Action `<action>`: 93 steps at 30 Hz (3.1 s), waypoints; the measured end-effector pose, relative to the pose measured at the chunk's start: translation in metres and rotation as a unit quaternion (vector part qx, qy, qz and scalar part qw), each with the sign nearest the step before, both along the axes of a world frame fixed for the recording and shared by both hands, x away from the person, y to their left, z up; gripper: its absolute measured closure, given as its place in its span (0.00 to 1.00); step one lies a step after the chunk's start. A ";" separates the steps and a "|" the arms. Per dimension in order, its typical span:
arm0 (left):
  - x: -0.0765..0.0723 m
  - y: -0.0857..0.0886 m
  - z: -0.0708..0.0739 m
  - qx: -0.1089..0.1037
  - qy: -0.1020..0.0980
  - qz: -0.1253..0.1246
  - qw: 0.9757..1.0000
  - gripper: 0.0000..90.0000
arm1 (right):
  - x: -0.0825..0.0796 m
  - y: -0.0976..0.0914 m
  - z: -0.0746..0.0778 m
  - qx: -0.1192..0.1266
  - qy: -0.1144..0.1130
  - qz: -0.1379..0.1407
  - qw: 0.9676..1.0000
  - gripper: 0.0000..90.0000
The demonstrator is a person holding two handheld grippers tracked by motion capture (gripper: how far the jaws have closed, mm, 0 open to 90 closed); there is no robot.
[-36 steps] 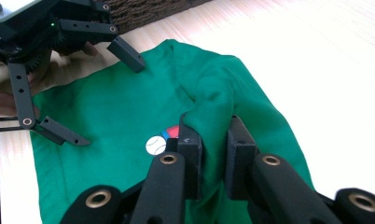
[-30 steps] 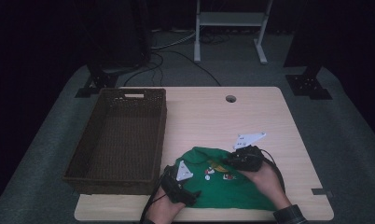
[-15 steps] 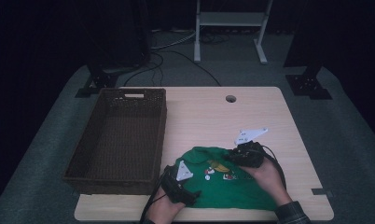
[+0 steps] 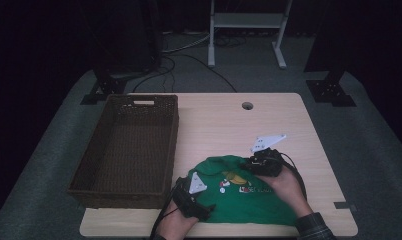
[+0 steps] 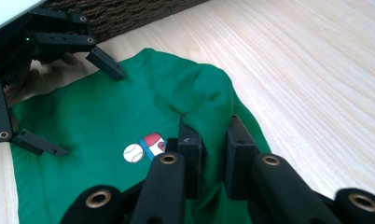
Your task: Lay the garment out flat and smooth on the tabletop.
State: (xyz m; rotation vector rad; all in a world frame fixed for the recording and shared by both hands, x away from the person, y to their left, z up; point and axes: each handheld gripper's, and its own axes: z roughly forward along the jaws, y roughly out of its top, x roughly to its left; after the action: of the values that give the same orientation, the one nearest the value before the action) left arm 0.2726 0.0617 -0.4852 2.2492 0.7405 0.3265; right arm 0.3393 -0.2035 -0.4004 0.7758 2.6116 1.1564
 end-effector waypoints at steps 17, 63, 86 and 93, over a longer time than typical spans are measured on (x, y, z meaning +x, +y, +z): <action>0.000 0.000 0.000 -0.001 0.000 0.000 1.000 0.00 | 0.009 0.001 0.007 -0.009 -0.002 -0.003 1.000 0.89; 0.000 0.000 0.000 0.001 0.000 0.000 1.000 0.00 | 0.048 -0.002 0.018 -0.031 0.000 -0.030 0.999 0.90; 0.000 0.000 0.000 0.000 0.000 0.000 1.000 0.00 | 0.069 0.005 0.022 -0.047 0.009 -0.036 0.998 0.90; 0.000 0.000 0.000 0.001 0.001 0.000 1.000 0.00 | 0.075 0.002 0.017 -0.046 0.015 -0.044 0.998 0.90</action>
State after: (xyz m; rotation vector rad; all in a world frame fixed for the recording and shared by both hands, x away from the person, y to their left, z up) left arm 0.2725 0.0617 -0.4851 2.2508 0.7410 0.3258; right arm 0.4143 -0.2018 -0.3830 0.8857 2.6047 0.9999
